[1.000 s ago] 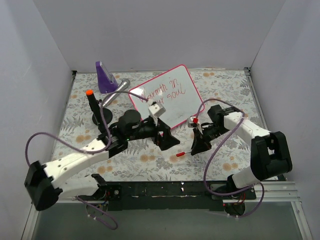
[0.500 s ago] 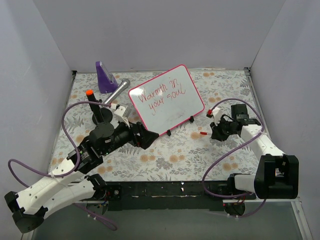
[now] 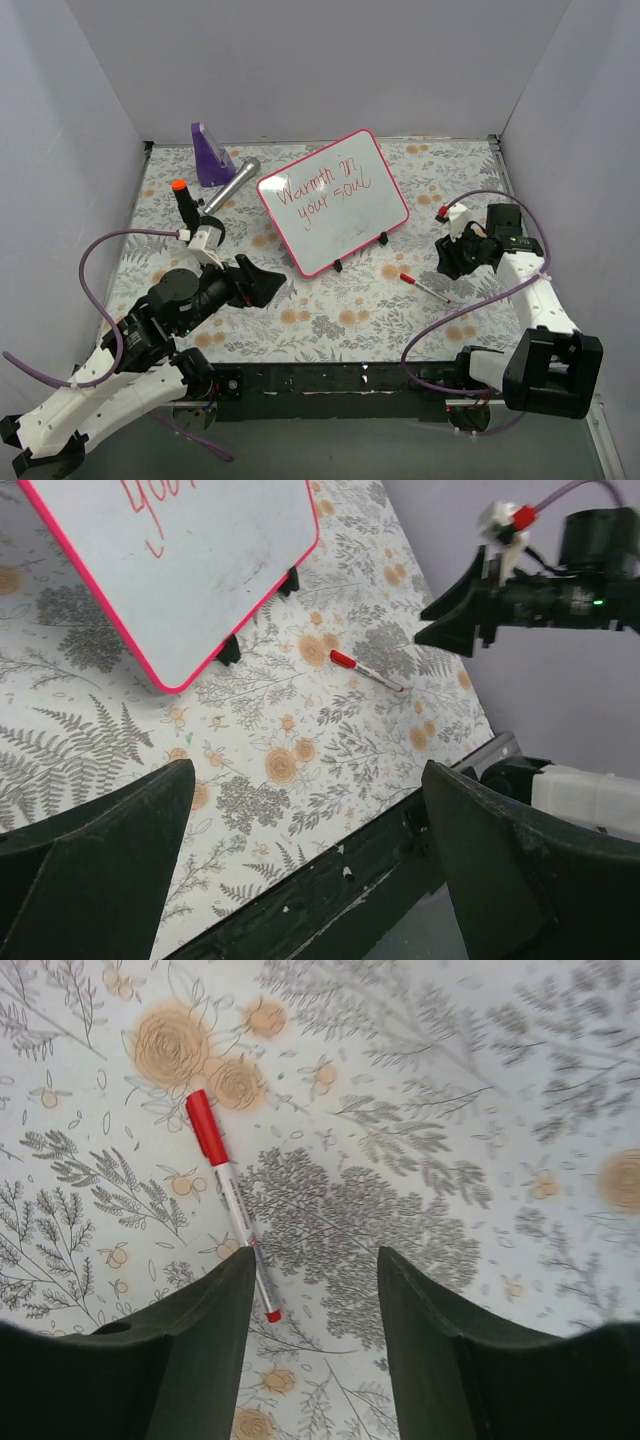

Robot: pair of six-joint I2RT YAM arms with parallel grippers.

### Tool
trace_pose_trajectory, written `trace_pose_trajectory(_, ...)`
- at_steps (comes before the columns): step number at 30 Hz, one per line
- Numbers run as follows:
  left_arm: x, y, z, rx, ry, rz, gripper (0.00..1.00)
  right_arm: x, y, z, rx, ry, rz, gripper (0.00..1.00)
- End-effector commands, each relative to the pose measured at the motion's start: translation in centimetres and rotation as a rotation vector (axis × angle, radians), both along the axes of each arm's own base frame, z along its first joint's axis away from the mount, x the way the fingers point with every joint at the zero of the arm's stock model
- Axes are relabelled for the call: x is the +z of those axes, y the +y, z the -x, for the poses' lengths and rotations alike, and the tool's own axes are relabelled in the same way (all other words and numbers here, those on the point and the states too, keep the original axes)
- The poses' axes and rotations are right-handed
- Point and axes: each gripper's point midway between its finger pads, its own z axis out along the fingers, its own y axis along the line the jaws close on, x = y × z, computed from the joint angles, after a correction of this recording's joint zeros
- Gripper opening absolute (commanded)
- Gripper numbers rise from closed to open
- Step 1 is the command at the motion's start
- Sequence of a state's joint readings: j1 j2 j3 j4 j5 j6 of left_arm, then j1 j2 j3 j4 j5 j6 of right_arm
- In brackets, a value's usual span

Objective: Write a sentence on the whiteboard
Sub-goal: Reset both arms

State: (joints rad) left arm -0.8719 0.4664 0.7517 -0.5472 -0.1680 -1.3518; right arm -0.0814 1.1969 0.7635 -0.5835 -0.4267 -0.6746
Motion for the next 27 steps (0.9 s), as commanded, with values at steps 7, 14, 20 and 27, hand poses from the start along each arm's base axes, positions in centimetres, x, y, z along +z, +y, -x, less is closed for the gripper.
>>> trace_pose_trajectory(7,5.1,3.3,-2.0,0.157,-0.106,-0.108,0.98,17.6,-0.9,-0.8,-0.186,-0.393,-0.099,0.95)
trace_pose_trajectory(14,6.5,2.8,-1.8,0.12,-0.138,-0.105,0.98,23.1,-2.1,-0.1,-0.466,-0.476,-0.236,0.98)
trace_pose_trajectory(20,5.6,3.0,-1.1,0.103,-0.12,-0.094,0.98,24.8,-3.8,-0.3,-0.567,-0.543,-0.211,0.98)
trace_pose_trajectory(27,4.9,3.3,-1.3,0.126,-0.107,-0.097,0.98,24.3,-4.4,0.0,-0.608,-0.561,-0.197,0.98)
